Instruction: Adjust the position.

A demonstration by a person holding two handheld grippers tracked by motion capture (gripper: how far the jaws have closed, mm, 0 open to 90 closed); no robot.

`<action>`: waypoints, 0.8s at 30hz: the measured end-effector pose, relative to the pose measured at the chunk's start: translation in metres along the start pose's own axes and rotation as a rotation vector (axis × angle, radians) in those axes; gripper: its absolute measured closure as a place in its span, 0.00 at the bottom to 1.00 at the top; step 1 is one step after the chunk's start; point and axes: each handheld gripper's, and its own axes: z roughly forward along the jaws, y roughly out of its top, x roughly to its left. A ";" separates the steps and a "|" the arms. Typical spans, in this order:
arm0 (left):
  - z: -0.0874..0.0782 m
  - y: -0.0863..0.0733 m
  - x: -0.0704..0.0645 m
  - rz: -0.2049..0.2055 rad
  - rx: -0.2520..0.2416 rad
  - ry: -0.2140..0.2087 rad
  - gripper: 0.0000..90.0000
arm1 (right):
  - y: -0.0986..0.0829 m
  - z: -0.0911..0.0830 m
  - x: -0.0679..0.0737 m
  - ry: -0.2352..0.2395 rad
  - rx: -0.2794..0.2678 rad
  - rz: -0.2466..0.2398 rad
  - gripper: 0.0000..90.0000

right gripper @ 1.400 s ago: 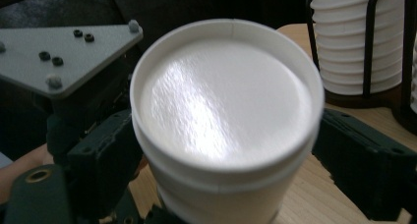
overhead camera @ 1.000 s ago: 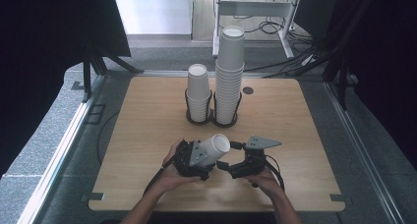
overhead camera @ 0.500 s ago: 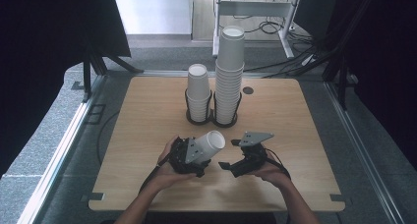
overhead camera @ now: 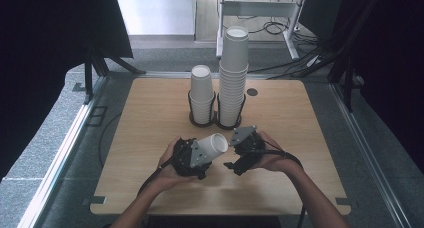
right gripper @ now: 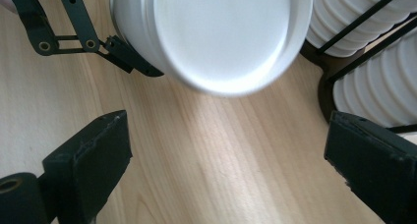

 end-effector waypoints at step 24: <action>0.017 0.021 -0.028 0.249 0.068 0.092 0.10 | 0.037 0.022 -0.006 0.158 0.258 -0.158 0.16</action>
